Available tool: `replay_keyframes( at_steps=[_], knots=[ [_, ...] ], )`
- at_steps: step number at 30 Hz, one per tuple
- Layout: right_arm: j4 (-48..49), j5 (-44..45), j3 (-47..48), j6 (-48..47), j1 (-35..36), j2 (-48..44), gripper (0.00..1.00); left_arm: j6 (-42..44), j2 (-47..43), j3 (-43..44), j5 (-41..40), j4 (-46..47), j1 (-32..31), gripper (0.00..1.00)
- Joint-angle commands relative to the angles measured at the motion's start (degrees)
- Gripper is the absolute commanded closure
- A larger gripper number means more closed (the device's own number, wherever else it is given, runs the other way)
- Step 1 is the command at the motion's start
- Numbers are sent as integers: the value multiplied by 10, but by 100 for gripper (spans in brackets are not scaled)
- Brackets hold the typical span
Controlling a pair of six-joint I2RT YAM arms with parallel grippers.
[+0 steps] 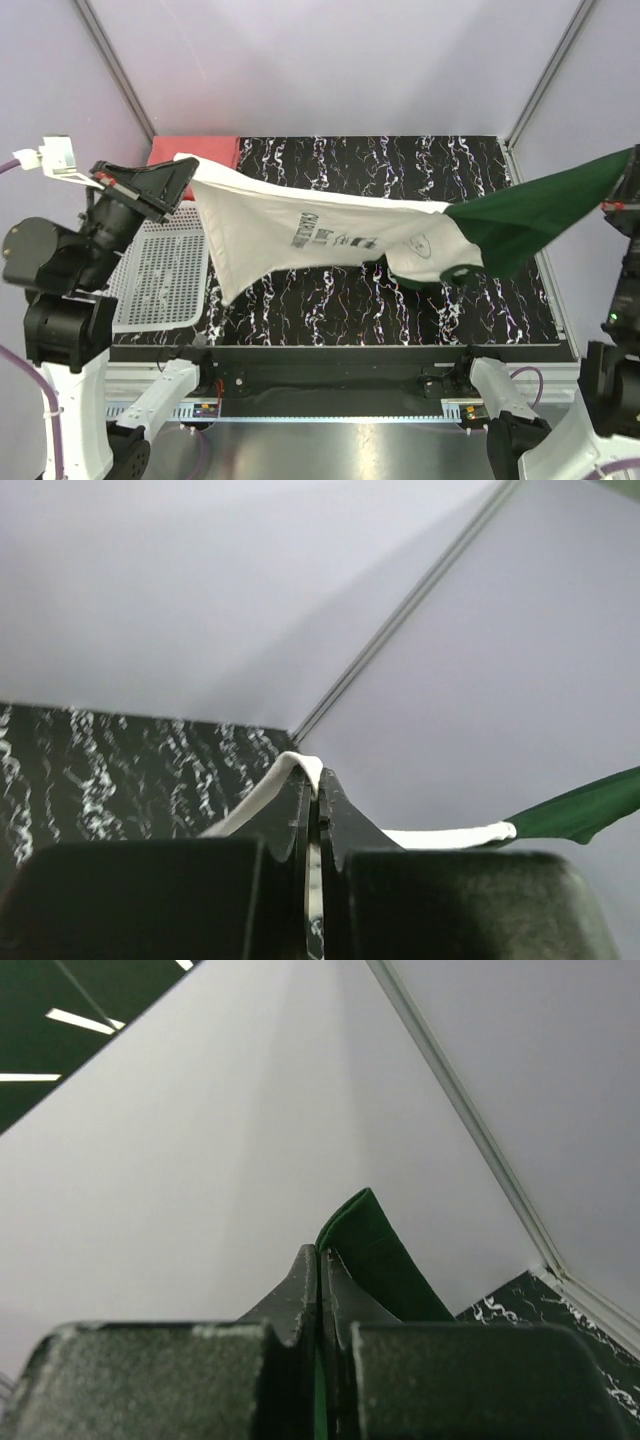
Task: Fold and stack the t-shirts
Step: Flatten the tshirt out
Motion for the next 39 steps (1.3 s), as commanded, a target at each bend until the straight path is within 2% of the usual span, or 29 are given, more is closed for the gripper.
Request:
replay_keyframes(
  at_steps=[1, 6, 9, 15, 20, 27, 34, 39],
  knots=[
    [-15, -1, 60, -28, -2, 28, 100, -4, 20, 41, 24, 12, 2, 100],
    [-15, -20, 106, -47, -2, 129, 100, 22, 100, 68, 3, 12, 2, 100],
    [-7, -47, 179, -57, -2, 229, 100, 34, 169, 93, -11, 24, 3, 100],
    [8, -79, 398, -98, -2, 456, 100, 41, 295, 142, -31, 102, 4, 100],
    [51, -102, 445, -90, -17, 542, 100, 37, 354, 178, -16, 156, 5, 100],
    [74, -141, 459, -87, -57, 530, 100, 39, 346, 180, 0, 163, 5, 100],
    [81, -144, 460, -79, -117, 454, 100, 59, 261, 129, -12, 172, 5, 100],
    [74, -115, 446, -99, -121, 404, 100, 46, 215, 113, 8, 167, 6, 100]
  ],
)
